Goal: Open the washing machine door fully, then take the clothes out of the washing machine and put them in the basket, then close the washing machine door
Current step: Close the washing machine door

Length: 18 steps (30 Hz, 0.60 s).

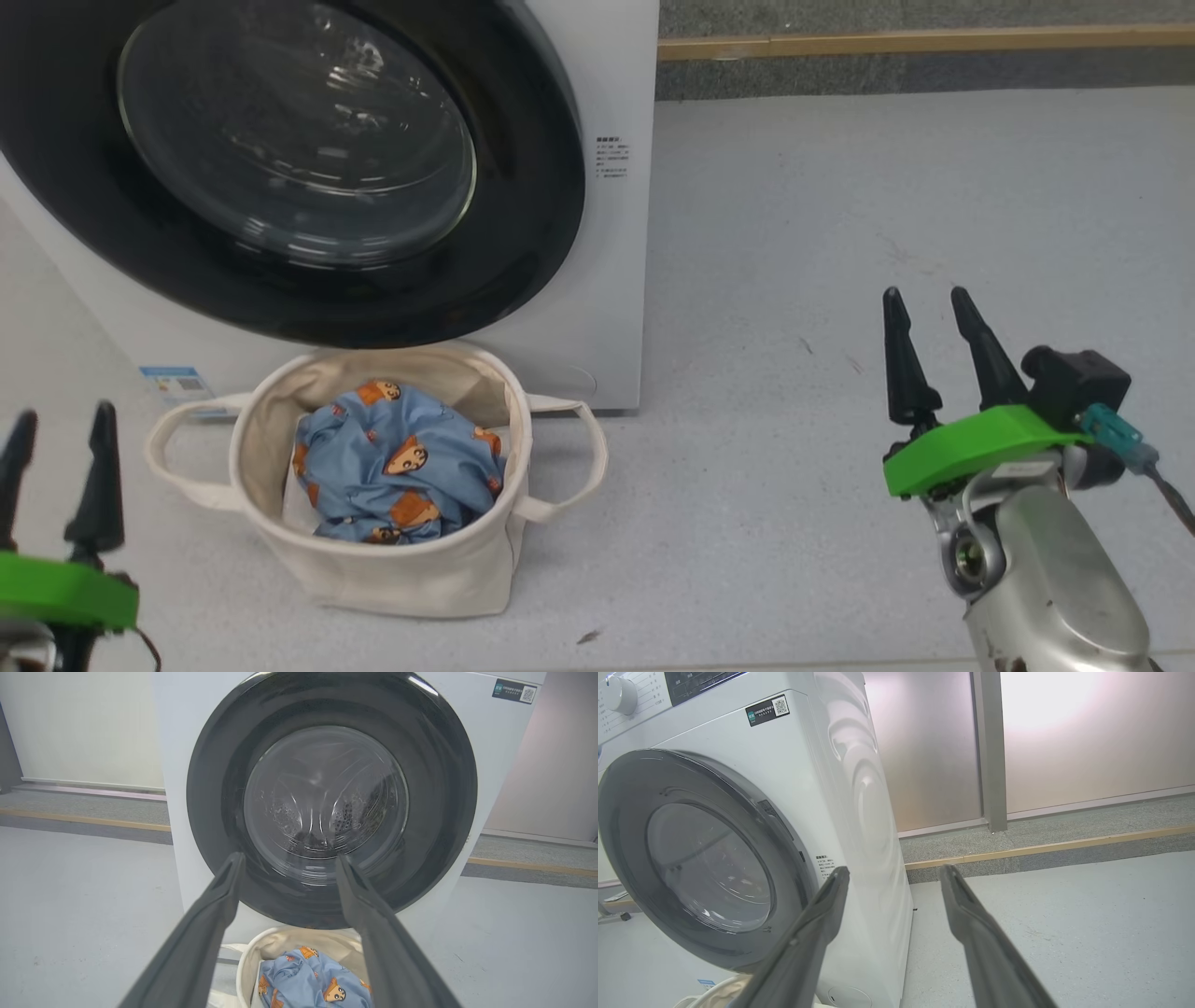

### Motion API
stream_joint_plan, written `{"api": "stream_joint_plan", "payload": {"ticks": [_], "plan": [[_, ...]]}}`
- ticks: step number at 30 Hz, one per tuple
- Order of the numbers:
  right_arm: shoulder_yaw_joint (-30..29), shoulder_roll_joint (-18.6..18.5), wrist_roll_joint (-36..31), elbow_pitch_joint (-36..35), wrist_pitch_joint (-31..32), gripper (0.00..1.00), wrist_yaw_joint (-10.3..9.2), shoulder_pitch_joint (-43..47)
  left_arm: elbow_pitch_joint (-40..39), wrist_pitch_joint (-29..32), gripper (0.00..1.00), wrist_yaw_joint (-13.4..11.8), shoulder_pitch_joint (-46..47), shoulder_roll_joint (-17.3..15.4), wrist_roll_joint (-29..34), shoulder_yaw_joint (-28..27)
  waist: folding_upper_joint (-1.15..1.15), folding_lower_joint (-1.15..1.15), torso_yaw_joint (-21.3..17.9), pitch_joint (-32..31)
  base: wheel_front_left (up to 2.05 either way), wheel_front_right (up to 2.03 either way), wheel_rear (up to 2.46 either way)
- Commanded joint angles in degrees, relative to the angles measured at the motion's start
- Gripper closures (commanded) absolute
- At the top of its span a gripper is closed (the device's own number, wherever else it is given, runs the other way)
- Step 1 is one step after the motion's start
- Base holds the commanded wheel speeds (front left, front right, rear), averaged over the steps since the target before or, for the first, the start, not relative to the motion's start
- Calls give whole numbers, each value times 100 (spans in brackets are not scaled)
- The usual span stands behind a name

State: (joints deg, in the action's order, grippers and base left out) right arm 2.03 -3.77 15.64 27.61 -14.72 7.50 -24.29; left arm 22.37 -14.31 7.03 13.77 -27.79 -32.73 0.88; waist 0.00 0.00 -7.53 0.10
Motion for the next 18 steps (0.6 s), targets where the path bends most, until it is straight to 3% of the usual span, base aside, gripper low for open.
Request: {"api": "stream_joint_plan", "payload": {"ticks": [1,11,18], "plan": [[109,90,-26,-255,-28,0,-1,-111,-123,-61,0,-23,95,-209,-33,-254,0,0,-15,-38,0,0,0],[-51,90,-99,-311,-28,0,-1,212,-107,-57,0,0,-344,-118,-383,-373,0,0,54,-165,0,0,0],[-23,90,-213,-333,-28,0,-1,407,-134,-58,0,-38,-420,-173,-279,-312,0,0,80,-196,0,0,0]]}}
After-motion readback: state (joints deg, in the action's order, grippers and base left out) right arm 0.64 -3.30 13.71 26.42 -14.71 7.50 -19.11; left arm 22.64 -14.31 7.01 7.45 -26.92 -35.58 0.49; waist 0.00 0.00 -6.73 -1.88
